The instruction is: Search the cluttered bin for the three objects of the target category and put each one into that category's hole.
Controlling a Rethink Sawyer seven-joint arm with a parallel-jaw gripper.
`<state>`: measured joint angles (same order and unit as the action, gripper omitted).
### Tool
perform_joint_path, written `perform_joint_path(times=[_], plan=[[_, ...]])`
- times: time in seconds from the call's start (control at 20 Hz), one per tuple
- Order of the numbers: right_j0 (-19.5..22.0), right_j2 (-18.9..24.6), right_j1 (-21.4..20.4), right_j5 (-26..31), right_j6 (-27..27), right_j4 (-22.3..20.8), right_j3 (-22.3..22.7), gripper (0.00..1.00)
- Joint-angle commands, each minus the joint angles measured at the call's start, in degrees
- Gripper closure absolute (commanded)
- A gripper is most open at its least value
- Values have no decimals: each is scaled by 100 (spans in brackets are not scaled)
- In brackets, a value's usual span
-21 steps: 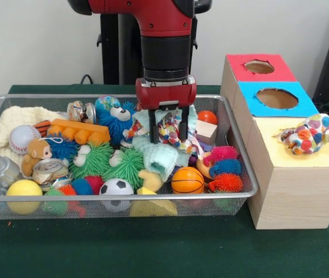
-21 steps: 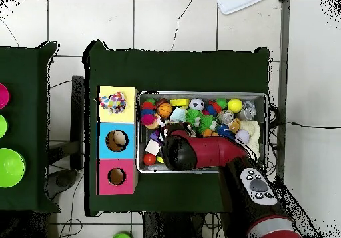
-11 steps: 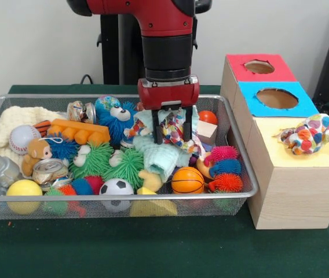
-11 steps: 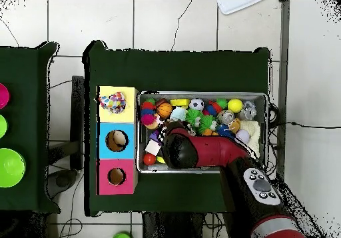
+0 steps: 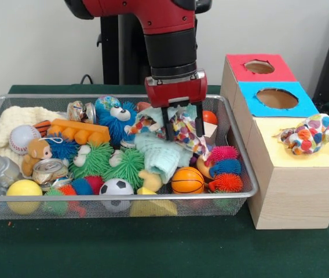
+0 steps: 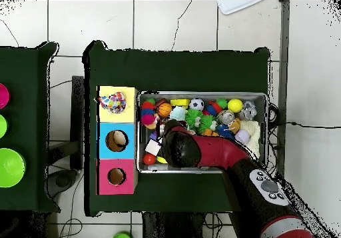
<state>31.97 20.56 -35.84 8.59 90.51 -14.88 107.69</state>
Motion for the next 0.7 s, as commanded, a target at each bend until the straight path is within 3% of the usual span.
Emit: perform_joint_path(times=[0.05, 0.15, 0.2, 0.4, 0.7], plan=[[-6, 531, -54, 491, 876, 396, 387, 0], [-1, 581, -57, 429, 764, 323, 385, 0], [-45, 553, -59, 724, 645, 353, 366, 100], [-21, 565, -132, 486, 811, 376, 478, 100], [-57, 532, -127, 586, 777, 427, 456, 100]])
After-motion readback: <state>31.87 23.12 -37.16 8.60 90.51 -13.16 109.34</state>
